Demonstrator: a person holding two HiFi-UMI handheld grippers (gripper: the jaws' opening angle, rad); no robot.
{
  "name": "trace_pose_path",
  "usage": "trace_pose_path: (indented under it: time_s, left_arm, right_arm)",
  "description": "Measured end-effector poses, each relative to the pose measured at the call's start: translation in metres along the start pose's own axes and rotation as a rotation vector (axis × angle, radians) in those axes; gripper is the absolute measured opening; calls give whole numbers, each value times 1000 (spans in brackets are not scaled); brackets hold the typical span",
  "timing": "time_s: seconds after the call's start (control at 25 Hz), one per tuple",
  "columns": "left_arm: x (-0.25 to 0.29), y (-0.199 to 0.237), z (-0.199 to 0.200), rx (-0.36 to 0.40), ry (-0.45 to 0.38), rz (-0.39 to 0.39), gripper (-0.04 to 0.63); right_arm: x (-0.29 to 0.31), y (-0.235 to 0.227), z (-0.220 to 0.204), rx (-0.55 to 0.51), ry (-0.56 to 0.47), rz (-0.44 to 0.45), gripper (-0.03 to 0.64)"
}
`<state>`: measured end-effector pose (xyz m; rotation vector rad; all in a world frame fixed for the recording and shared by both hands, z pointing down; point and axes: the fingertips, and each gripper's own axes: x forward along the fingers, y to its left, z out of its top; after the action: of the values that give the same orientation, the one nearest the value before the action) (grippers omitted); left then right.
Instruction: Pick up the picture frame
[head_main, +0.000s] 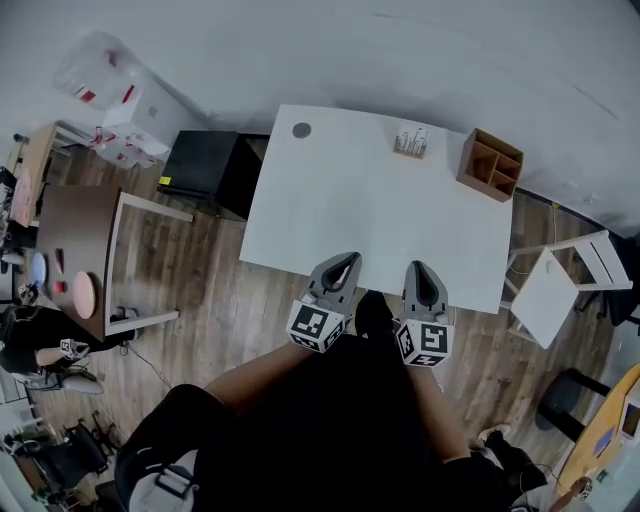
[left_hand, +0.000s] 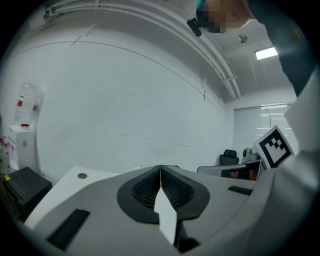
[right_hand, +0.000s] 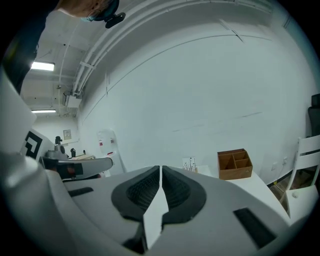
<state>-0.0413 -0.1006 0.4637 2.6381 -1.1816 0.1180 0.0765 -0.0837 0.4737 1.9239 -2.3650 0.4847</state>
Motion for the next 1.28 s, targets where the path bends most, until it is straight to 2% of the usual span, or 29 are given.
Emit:
trace_pose_path:
  time_s: [0.2,0.6,0.84,1.28]
  left_arm:
    - [60,17,-8,5,50,23,15]
    - [165,43,-22,20,96,14,16]
    - [207,67,-48,21,141,42,17]
    - [287,109,-74,12,164,80,20]
  right_arm:
    - [47,-37,3,-16,30,24,37]
    - [135,-93,-15,-48,119,63,35]
    - [183,-117,-35,-31,173,68,37]
    - [262,-155,-66,-41,257,84,38]
